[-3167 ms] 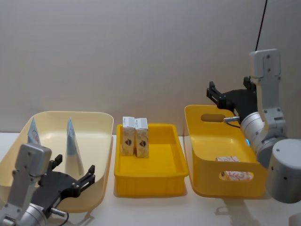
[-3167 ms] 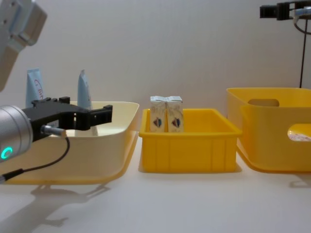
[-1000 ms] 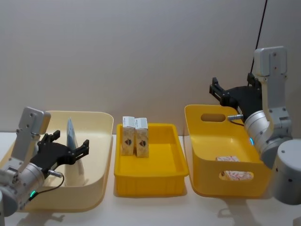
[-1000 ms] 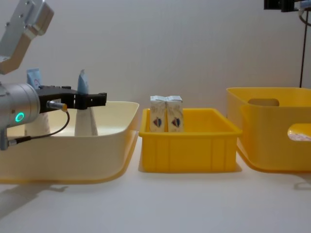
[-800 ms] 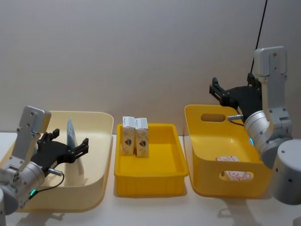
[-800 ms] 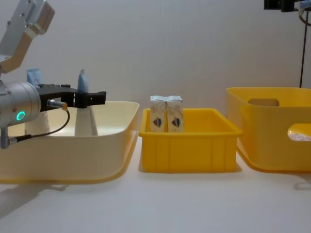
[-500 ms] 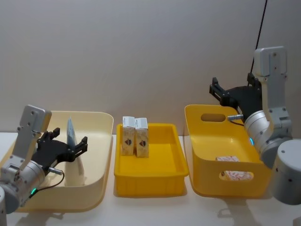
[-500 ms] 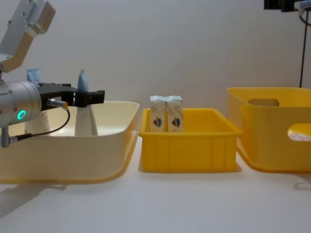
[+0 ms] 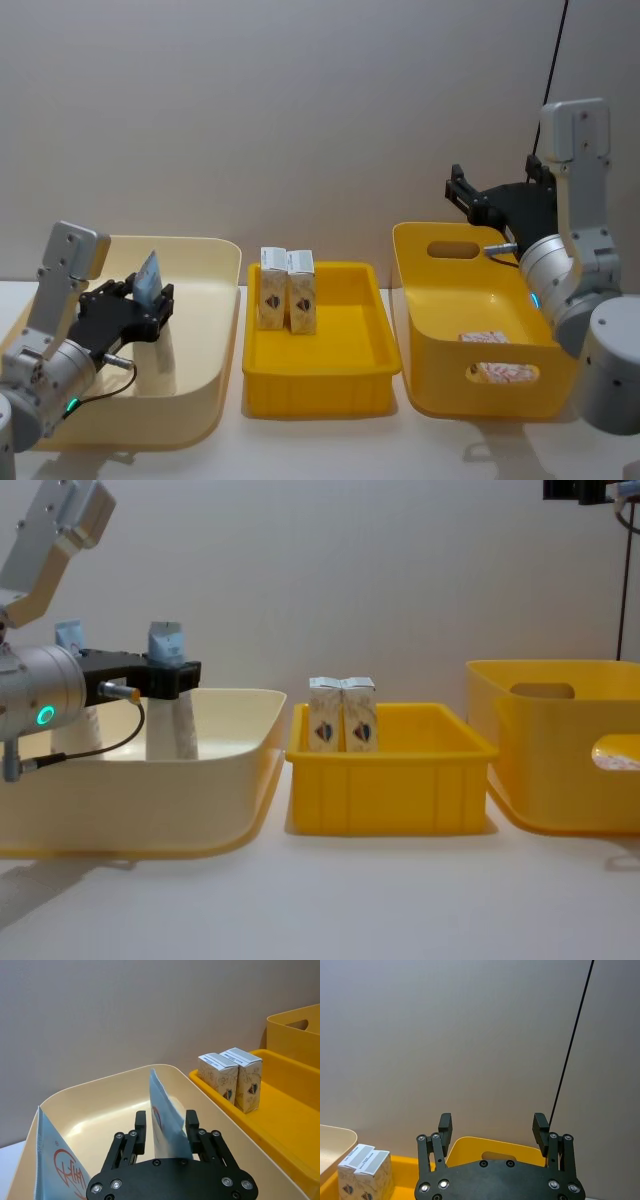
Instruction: Bimanual collaborative sorting of washing and personal care products
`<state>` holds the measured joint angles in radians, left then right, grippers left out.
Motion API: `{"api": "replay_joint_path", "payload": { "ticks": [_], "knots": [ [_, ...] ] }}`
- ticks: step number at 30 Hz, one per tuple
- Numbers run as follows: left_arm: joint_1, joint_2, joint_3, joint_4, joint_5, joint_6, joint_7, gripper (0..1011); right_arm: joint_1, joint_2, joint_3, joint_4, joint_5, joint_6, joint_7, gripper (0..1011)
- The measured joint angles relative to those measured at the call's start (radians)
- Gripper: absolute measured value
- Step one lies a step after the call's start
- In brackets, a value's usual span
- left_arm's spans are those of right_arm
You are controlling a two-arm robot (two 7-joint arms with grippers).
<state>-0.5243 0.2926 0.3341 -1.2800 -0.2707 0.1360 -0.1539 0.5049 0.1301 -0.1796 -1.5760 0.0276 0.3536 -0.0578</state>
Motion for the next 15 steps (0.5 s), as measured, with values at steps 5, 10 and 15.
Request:
{"api": "replay_joint_path", "payload": {
  "ticks": [5,10,15],
  "knots": [
    [-0.001,-0.001,0.000,0.001,0.001,-0.001,0.001,356,0.000,0.000,0.000,0.000,0.000,0.000,0.000,1001],
    [-0.001,-0.001,0.000,0.001,0.001,-0.001,0.001,230,0.000,0.000,0.000,0.000,0.000,0.000,0.000,1001],
    [-0.001,-0.001,0.000,0.002,0.002,-0.001,0.002,189,0.000,0.000,0.000,0.000,0.000,0.000,0.000,1001]
  ]
}}
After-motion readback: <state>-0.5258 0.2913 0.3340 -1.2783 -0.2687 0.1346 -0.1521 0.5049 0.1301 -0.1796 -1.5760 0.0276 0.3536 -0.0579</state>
